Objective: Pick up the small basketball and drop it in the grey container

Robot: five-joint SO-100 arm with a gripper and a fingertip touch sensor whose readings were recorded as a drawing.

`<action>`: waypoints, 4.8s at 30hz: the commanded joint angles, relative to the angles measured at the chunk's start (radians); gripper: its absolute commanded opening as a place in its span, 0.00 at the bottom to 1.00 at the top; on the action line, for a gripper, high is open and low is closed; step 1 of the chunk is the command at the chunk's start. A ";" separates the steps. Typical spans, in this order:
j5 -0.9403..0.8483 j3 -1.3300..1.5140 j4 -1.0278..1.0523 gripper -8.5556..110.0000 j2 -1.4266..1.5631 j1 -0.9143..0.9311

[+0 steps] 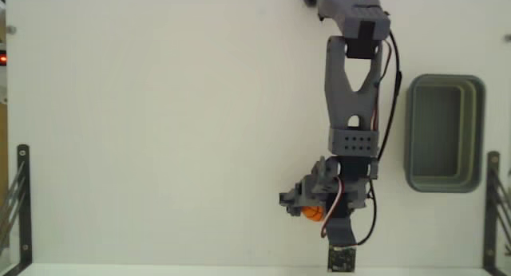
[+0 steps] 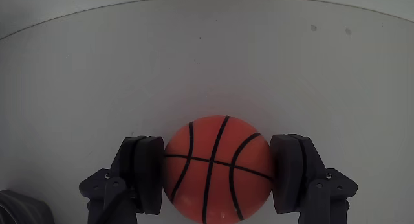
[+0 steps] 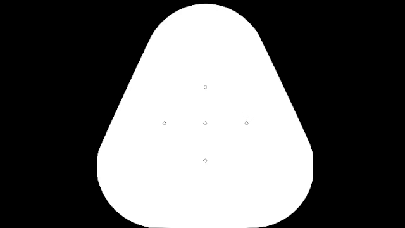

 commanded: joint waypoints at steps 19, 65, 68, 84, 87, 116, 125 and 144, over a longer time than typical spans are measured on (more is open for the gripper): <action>0.005 0.002 -0.006 0.88 0.043 -0.006; 0.005 0.002 -0.006 0.78 0.043 -0.006; 0.005 0.002 -0.006 0.77 0.043 -0.006; 0.005 0.002 -0.006 0.76 0.043 -0.006; 0.005 0.002 -0.006 0.76 0.043 -0.006; 0.005 -0.057 0.049 0.76 0.038 -0.006; 0.005 -0.131 0.114 0.76 0.029 -0.006; 0.005 -0.344 0.283 0.76 -0.015 -0.006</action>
